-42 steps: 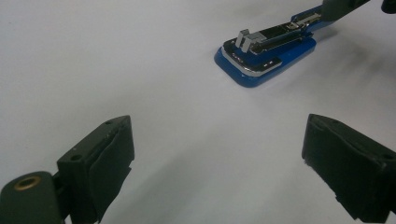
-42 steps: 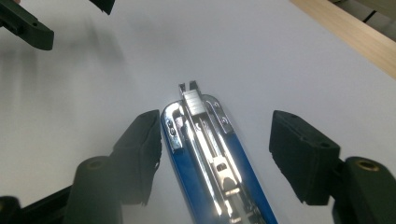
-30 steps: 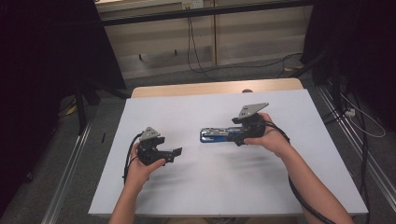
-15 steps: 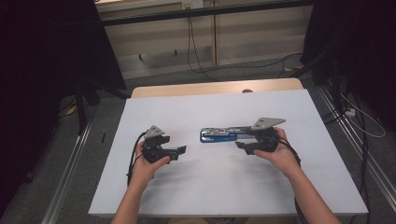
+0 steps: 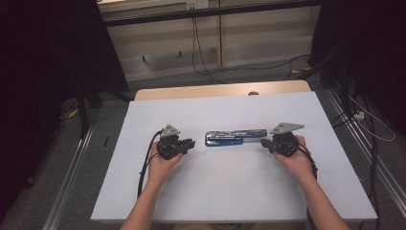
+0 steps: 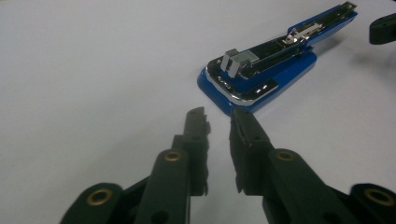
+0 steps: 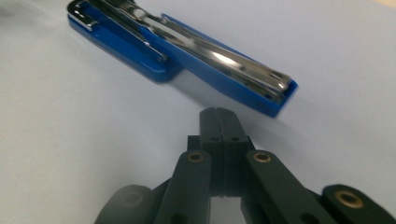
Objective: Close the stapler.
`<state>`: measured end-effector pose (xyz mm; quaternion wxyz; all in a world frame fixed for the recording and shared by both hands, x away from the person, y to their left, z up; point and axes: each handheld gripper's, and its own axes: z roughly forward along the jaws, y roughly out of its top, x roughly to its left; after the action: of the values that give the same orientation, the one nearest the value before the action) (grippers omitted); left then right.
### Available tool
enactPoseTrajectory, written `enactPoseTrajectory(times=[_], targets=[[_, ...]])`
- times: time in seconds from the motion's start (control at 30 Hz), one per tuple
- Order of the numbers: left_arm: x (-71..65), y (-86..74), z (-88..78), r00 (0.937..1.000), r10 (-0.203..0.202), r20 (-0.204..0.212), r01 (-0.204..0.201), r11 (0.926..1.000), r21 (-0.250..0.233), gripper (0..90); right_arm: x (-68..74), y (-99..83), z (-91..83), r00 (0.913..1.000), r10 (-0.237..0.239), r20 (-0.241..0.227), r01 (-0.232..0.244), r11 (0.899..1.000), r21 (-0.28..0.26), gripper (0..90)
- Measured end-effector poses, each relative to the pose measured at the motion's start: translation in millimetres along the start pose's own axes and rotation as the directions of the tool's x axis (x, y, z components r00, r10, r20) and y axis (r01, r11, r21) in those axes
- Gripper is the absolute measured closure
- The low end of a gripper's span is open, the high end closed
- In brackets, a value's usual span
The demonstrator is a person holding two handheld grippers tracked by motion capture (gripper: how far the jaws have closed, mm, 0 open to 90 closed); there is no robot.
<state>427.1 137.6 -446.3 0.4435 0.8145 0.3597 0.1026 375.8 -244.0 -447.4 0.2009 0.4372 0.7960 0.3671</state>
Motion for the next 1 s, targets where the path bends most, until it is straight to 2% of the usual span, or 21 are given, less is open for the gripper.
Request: enactPoseTrajectory(times=[0.1,0.13,0.17,0.23,0.3,0.4,0.47,0.53,0.57,0.73,0.87,1.0], targets=[[0.3,1.2,8.7,0.9998,-0.003,0.020,0.003,0.9997,0.024,88.3,-5.6,-4.6,1.3,1.0000,-0.001,0.004,0.001,1.000,0.017,90.0],[0.3,1.5,11.5,0.9997,-0.008,0.024,0.007,0.9995,0.032,90.0,-6.7,-5.0,2.3,0.9997,-0.015,0.017,0.014,0.999,0.038,90.0],[0.5,1.7,14.2,0.9996,-0.014,0.026,0.013,0.9993,0.035,90.0,-7.7,-5.0,3.3,0.9992,-0.028,0.028,0.027,0.998,0.050,90.0],[0.7,2.8,19.0,0.9993,-0.019,0.031,0.018,0.9986,0.051,90.0,-11.4,-3.9,5.6,0.9993,-0.022,0.031,0.020,0.999,0.048,90.0],[-0.2,4.8,23.5,0.9989,-0.031,0.034,0.030,0.9985,0.046,90.0,-15.8,-1.9,9.4,0.9985,-0.019,0.052,0.015,0.998,0.068,90.0],[-0.3,9.3,28.8,0.9993,-0.020,0.033,0.018,0.9982,0.058,90.0,-21.2,1.8,16.1,0.9990,-0.012,0.042,0.008,0.997,0.081,90.0],[0.5,10.1,32.4,0.9985,-0.039,0.039,0.037,0.9975,0.060,90.0,-22.5,4.3,18.8,0.9989,-0.015,0.045,0.011,0.996,0.087,90.0],[0.8,10.6,35.2,0.9984,-0.037,0.043,0.034,0.9974,0.064,90.0,-23.6,5.4,21.6,0.9986,-0.021,0.049,0.016,0.995,0.095,90.0],[-1.0,11.0,36.7,0.9976,-0.051,0.047,0.049,0.9973,0.055,90.0,-23.9,5.4,22.9,0.9988,-0.019,0.046,0.014,0.995,0.094,90.0],[-10.2,14.1,43.9,0.9966,-0.046,0.069,0.044,0.9983,0.038,90.0,-25.4,5.5,24.5,0.9995,0.000,0.031,-0.002,0.997,0.080,90.0],[-10.8,15.8,43.4,0.9975,-0.033,0.063,0.030,0.9983,0.049,90.0,-24.7,5.7,24.6,0.9997,-0.001,0.025,-0.001,0.997,0.077,90.0],[-10.3,14.3,44.0,0.9980,-0.036,0.051,0.033,0.9977,0.059,90.0,-22.6,8.7,24.6,0.9999,0.000,0.017,-0.001,0.998,0.059,90.0]])
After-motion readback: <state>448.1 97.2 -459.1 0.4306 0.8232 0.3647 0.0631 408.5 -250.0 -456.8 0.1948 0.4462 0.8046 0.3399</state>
